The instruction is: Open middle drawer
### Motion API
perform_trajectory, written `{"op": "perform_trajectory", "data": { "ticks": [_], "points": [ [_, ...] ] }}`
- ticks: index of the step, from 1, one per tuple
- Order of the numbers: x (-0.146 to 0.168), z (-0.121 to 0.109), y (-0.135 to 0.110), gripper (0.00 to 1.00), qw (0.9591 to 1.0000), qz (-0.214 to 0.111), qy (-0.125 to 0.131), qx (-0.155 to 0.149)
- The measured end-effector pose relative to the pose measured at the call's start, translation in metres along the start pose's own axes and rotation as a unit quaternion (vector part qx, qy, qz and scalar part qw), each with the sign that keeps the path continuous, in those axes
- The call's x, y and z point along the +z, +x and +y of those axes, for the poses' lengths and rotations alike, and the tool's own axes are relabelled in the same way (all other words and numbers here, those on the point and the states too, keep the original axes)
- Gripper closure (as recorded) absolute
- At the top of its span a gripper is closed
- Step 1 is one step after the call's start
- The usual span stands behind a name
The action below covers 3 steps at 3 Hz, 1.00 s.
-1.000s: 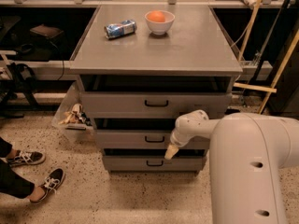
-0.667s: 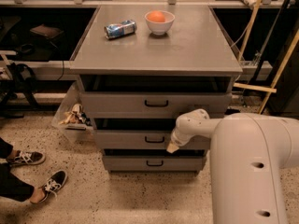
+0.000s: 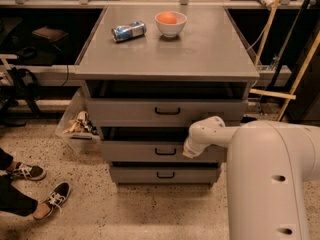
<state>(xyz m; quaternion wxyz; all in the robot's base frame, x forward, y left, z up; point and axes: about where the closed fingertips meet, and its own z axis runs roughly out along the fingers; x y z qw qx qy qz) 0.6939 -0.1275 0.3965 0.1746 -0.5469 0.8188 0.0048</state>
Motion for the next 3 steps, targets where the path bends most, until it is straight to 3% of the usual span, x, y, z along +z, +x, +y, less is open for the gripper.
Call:
{"op": "perform_trajectory", "data": {
  "ticks": [1,2,3],
  "points": [
    [-0.008,-0.002,-0.002,1.00,1.0000,0.000,0.000,0.000],
    [-0.011,-0.003,-0.002,1.00,1.0000,0.000,0.000,0.000],
    [-0.019,-0.012,0.002,1.00,0.9998,0.004,0.017,-0.004]
  ]
}}
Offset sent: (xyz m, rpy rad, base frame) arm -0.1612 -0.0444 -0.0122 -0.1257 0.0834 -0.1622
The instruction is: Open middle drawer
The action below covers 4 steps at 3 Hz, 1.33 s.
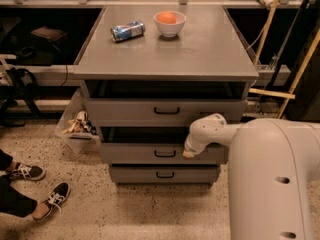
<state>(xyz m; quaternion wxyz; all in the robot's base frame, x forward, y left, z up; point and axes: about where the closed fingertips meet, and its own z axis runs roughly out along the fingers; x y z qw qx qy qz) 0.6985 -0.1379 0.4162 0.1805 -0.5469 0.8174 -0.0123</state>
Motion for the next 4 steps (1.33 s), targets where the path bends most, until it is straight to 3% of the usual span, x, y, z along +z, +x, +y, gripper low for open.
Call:
{"op": "perform_trajectory", "data": {
  "ticks": [1,2,3,4],
  "points": [
    [-0.003,0.019,0.010,1.00,0.9999,0.011,-0.007,0.011],
    [-0.013,0.011,0.003,1.00,0.9998,0.014,0.012,-0.001],
    [-0.012,0.011,0.003,1.00,0.9998,0.014,0.012,-0.001],
    [-0.010,0.029,0.015,1.00,0.9997,0.020,0.006,-0.015]
  ]
}}
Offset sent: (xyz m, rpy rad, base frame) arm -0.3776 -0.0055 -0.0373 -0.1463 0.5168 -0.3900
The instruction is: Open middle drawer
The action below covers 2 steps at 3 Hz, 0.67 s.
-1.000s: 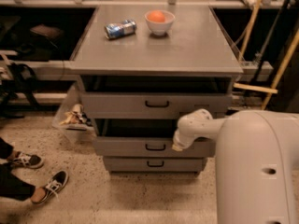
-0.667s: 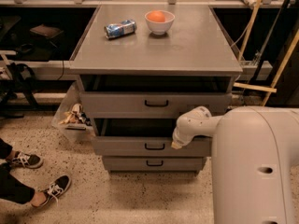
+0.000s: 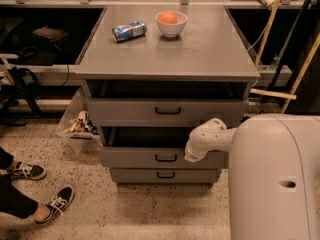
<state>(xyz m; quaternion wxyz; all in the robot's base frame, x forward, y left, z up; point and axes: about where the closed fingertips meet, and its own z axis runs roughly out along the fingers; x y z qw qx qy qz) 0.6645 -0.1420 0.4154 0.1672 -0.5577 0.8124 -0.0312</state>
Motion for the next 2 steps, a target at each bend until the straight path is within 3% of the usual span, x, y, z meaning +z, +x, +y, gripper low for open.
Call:
{"op": "perform_trajectory", "data": {
  "ticks": [2],
  "points": [
    [-0.0045,0.0052,0.0021,1.00,1.0000,0.000,0.001,-0.001]
  ]
}}
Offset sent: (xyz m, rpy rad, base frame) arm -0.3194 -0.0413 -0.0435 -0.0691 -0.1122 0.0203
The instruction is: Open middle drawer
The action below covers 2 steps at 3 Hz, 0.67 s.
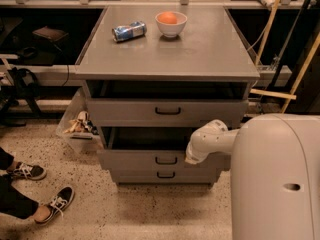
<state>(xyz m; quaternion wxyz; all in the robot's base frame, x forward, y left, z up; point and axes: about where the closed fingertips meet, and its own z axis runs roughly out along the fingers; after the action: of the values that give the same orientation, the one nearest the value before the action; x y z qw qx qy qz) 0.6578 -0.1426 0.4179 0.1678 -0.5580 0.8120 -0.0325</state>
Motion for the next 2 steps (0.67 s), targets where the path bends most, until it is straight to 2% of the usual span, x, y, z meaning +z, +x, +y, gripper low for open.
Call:
{"op": "perform_trajectory", "data": {
  "ticks": [2],
  "points": [
    [-0.0030,0.0067,0.0020,1.00,1.0000,0.000,-0.001,0.001]
  ]
}}
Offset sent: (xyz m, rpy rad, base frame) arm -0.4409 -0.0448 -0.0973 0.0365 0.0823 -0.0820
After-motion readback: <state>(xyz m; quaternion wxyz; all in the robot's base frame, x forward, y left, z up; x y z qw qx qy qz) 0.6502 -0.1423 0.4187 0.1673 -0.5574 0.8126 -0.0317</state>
